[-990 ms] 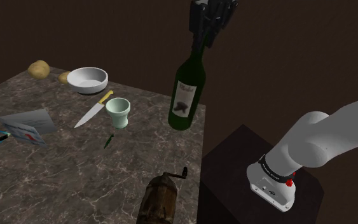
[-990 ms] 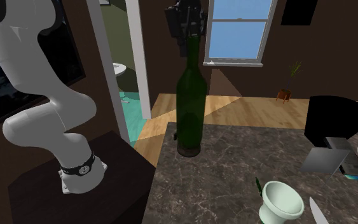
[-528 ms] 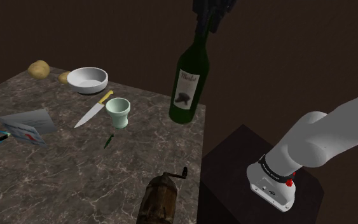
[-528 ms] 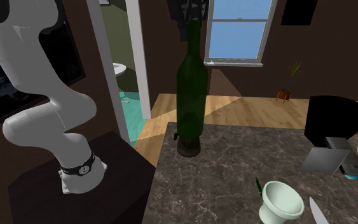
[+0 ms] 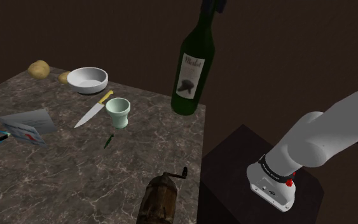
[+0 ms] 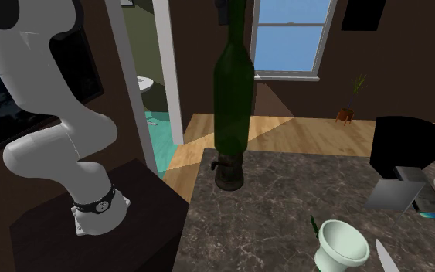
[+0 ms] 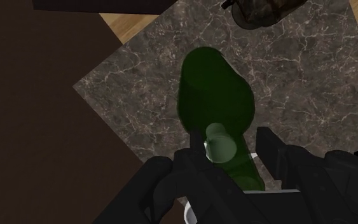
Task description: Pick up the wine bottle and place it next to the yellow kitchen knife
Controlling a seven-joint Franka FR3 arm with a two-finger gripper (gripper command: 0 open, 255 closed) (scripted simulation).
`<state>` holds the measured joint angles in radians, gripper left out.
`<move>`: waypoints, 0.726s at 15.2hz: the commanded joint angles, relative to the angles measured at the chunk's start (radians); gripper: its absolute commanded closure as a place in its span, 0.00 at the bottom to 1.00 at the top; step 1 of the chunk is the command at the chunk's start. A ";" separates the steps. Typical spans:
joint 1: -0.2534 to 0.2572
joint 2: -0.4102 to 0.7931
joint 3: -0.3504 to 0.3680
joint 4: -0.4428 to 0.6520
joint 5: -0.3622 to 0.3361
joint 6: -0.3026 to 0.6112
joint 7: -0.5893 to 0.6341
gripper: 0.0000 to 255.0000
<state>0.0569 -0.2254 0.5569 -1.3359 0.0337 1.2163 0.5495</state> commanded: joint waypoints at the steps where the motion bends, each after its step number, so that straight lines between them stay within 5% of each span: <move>1: 0.000 0.032 0.014 0.066 -0.016 -0.038 0.011 1.00; 7: 0.019 0.158 0.079 0.294 -0.095 -0.165 0.060 1.00; 11: 0.085 0.293 0.150 0.515 -0.215 -0.286 0.115 1.00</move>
<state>0.1252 0.0356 0.6922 -0.8762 -0.1497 0.9625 0.6541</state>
